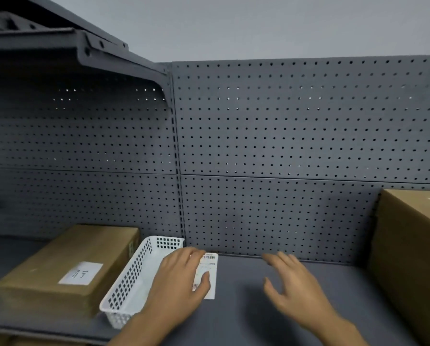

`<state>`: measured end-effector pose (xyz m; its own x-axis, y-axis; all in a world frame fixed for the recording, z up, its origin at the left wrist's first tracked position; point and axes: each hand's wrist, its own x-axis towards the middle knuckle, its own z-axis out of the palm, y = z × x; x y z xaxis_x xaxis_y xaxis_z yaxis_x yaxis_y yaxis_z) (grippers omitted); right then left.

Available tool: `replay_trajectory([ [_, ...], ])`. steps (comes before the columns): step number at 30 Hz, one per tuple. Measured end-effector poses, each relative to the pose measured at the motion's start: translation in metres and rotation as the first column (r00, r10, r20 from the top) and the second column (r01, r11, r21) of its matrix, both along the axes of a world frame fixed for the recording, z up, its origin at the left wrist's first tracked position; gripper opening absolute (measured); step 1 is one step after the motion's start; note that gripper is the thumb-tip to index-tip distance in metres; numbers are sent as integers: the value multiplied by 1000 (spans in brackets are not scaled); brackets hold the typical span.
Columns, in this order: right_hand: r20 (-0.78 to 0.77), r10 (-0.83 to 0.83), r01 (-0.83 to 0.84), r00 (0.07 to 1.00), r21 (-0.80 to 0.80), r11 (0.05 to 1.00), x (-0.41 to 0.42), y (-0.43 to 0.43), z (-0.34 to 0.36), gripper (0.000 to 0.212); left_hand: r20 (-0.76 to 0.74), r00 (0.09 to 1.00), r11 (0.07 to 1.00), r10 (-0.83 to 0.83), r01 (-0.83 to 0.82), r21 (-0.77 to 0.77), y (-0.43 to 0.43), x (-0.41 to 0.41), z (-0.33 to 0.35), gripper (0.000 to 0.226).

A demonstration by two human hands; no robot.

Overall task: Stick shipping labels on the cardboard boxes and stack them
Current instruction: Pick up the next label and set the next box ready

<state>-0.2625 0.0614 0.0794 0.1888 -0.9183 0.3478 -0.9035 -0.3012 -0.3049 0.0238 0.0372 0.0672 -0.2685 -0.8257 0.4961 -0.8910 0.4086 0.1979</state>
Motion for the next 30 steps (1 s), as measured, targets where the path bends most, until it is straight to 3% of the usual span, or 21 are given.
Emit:
replay_trajectory([
  [12, 238, 166, -182, 957, 45, 982, 167, -35, -10, 52, 1, 990, 989, 144, -144, 33, -7, 164, -2, 45],
  [19, 301, 207, -236, 931, 61, 970, 261, -56, -13, 49, 24, 955, 953, 295, -296, 58, -19, 256, -11, 46],
  [26, 390, 207, -257, 897, 82, 963, 342, -71, -11, 43, -135, 904, 910, 405, -383, 160, -43, 346, -10, 62],
  [30, 512, 140, -258, 847, 167, 951, 385, -77, -7, 54, -84, 864, 846, 497, -461, 267, -59, 382, -10, 55],
])
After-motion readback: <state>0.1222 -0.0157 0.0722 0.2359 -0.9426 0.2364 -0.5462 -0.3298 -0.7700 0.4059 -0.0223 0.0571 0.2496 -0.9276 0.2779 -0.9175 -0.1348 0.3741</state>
